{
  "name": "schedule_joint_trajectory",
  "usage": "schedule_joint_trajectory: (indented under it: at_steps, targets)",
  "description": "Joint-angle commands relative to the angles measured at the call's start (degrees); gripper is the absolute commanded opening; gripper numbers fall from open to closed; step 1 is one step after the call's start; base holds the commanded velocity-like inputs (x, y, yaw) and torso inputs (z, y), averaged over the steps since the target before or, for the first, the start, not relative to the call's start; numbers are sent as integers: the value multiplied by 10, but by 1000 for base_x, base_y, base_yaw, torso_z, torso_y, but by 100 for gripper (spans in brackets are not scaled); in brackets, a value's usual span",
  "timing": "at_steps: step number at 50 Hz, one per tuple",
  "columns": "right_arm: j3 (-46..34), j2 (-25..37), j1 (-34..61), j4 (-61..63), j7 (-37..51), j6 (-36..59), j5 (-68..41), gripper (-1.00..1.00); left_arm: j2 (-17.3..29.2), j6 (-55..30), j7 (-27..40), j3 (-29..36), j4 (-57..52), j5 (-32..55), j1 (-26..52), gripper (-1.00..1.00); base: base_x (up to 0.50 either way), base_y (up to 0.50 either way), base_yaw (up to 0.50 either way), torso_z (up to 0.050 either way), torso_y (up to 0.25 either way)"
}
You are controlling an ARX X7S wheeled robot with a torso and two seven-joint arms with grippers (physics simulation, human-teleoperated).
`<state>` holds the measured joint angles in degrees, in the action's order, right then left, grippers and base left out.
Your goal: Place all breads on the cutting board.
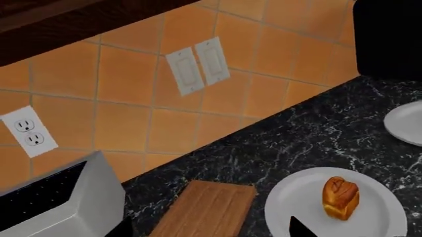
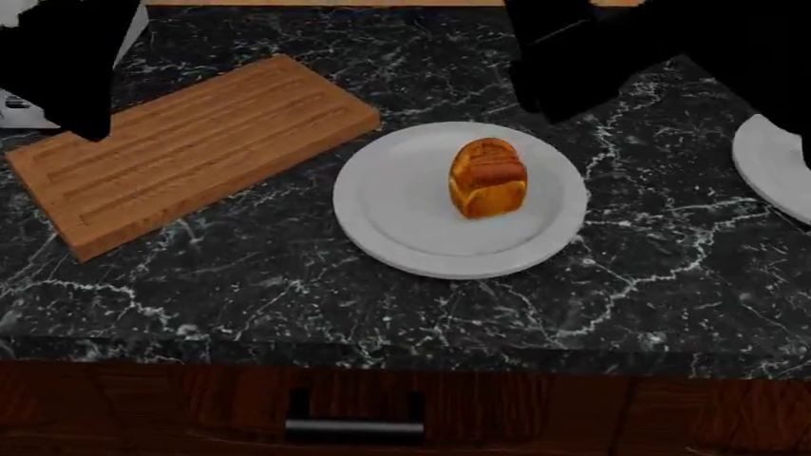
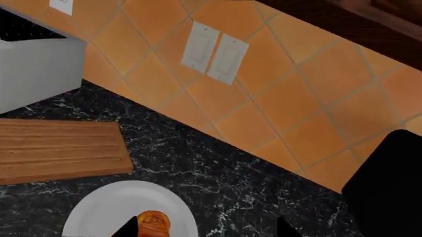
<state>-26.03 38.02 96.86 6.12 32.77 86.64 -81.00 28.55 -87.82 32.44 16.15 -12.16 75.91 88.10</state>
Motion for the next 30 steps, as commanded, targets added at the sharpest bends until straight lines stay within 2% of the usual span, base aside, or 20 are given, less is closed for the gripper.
schedule_joint_trajectory:
  at_steps: [1, 4, 5, 13, 30]
  targets:
    - [-123, -10, 133, -132, -86, -13, 43, 100, 6, 36, -46, 91, 110, -16, 119, 100, 500, -159, 0, 0, 0]
    - [-144, -12, 138, -133, -108, -20, 59, 100, -1, 46, -57, 103, 117, -22, 118, 100, 500, -154, 0, 0, 0]
    - [-174, -8, 144, -118, -135, -29, 87, 100, -2, 46, -57, 102, 117, -18, 116, 100, 500, -155, 0, 0, 0]
    - [-199, -13, 129, -121, -155, -53, 106, 100, 9, 72, -62, 103, 120, -23, 85, 100, 500, -101, 0, 0, 0]
    - [-215, -23, 118, -124, -160, -59, 101, 100, 15, 80, -57, 103, 126, -15, 88, 100, 500, 104, 0, 0, 1]
